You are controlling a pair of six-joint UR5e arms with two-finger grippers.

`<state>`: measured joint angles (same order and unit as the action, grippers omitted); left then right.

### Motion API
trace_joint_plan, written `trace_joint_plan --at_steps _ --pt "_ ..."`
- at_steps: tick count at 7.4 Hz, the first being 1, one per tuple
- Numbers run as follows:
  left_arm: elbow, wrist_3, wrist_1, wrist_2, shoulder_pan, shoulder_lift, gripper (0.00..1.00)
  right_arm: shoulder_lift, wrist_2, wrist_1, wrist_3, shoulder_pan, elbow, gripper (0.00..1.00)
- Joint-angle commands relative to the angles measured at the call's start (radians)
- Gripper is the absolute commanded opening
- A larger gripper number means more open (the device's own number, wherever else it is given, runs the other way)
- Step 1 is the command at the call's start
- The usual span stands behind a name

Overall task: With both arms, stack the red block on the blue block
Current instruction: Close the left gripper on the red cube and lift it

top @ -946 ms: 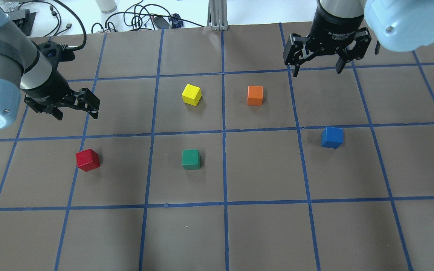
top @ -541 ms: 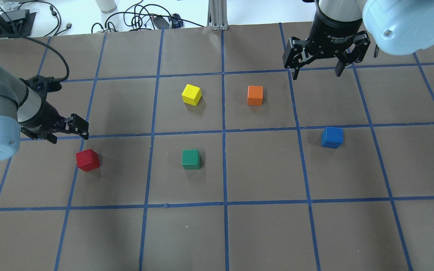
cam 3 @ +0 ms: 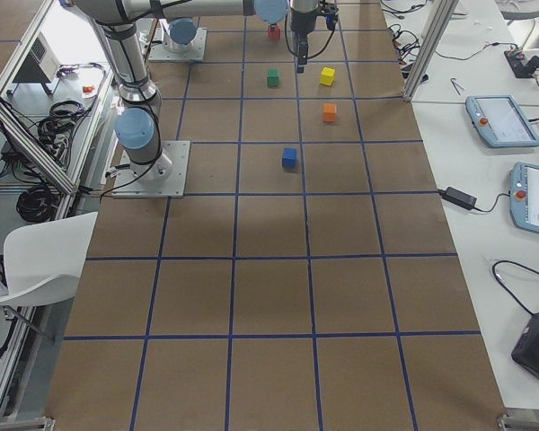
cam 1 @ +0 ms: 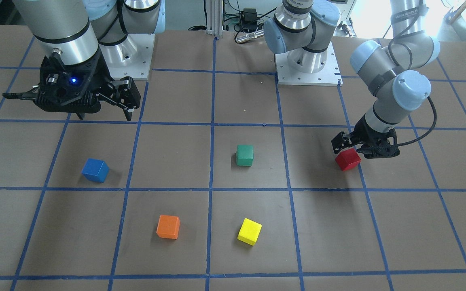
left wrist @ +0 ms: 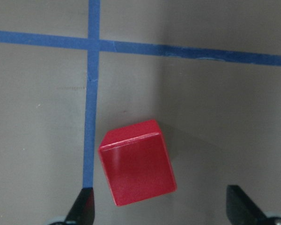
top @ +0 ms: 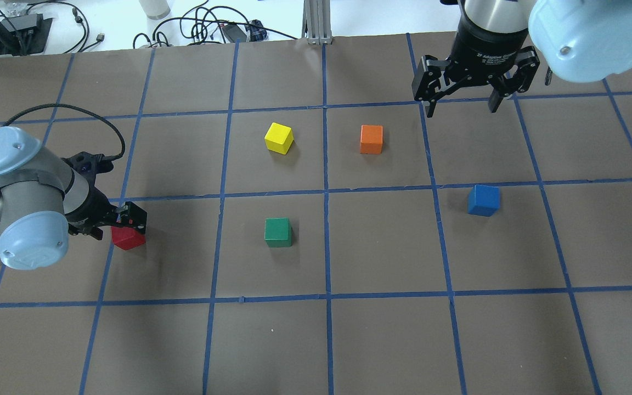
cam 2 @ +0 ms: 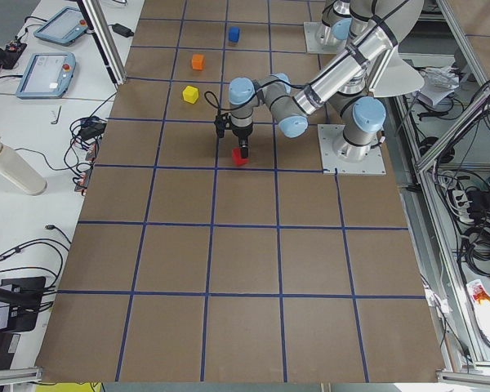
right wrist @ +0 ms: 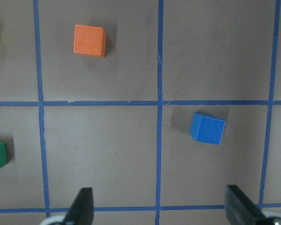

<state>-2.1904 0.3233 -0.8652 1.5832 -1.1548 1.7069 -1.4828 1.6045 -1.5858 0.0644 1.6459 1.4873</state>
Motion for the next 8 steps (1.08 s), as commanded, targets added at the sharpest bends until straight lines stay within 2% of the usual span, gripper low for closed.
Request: trace_joint_plan --at_steps 1,2,3,4,5,6,7,8 --pt "-0.005 -0.006 0.053 0.032 0.001 0.06 0.99 -0.001 0.0 0.0 0.0 0.0 0.002 1.0" --pt "-0.003 -0.001 0.058 0.029 0.001 0.071 0.88 -0.001 0.0 0.001 0.0 0.0 0.002 1.0" --pt "-0.003 0.003 0.058 0.032 -0.002 0.074 0.48 -0.001 -0.002 0.001 0.0 0.0 0.002 1.0" --pt "0.001 -0.001 0.055 0.035 -0.005 0.063 0.25 -0.002 -0.002 0.001 0.0 0.0 0.002 1.0" --pt "0.006 -0.009 0.057 0.035 -0.011 0.057 0.16 -0.002 0.0 0.001 0.0 0.0 0.002 1.0" --pt "0.023 -0.012 0.055 0.034 -0.014 0.04 0.13 -0.002 0.0 0.001 0.0 0.0 0.002 1.0" --pt "0.073 -0.016 0.043 0.037 -0.051 0.021 0.12 -0.002 0.0 0.0 0.0 0.0 0.002 1.0" --pt "0.174 -0.064 -0.05 0.038 -0.128 0.026 0.11 -0.002 0.0 0.0 0.0 0.0 0.002 1.0"
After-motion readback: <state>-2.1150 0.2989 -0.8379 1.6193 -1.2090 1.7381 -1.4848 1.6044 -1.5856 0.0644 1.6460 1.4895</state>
